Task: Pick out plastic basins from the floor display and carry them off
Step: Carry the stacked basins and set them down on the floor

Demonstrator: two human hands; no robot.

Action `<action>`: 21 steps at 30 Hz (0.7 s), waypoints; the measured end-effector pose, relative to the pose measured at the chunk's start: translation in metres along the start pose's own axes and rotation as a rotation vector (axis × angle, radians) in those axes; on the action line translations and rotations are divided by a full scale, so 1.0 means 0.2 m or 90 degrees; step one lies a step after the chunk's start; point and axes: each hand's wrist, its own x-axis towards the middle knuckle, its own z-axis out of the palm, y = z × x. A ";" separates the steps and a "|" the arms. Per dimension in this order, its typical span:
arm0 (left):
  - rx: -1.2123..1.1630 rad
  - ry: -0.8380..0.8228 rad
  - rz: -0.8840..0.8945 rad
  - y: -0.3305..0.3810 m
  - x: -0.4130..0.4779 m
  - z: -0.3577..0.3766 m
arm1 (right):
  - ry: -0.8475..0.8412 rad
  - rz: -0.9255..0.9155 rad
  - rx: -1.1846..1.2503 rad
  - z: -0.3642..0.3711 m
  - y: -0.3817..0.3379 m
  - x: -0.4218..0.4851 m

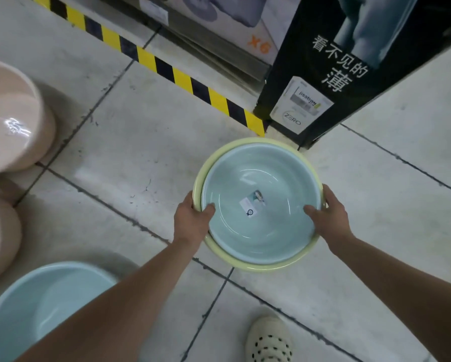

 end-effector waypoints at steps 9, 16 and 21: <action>0.025 0.017 0.003 -0.06 0.01 0.03 | 0.019 0.005 -0.014 0.04 0.06 -0.01; 0.003 -0.004 -0.113 0.07 -0.10 -0.14 | -0.064 0.097 -0.172 -0.08 -0.15 -0.10; -0.140 0.043 -0.138 0.18 -0.39 -0.51 | -0.146 -0.009 -0.250 -0.08 -0.48 -0.47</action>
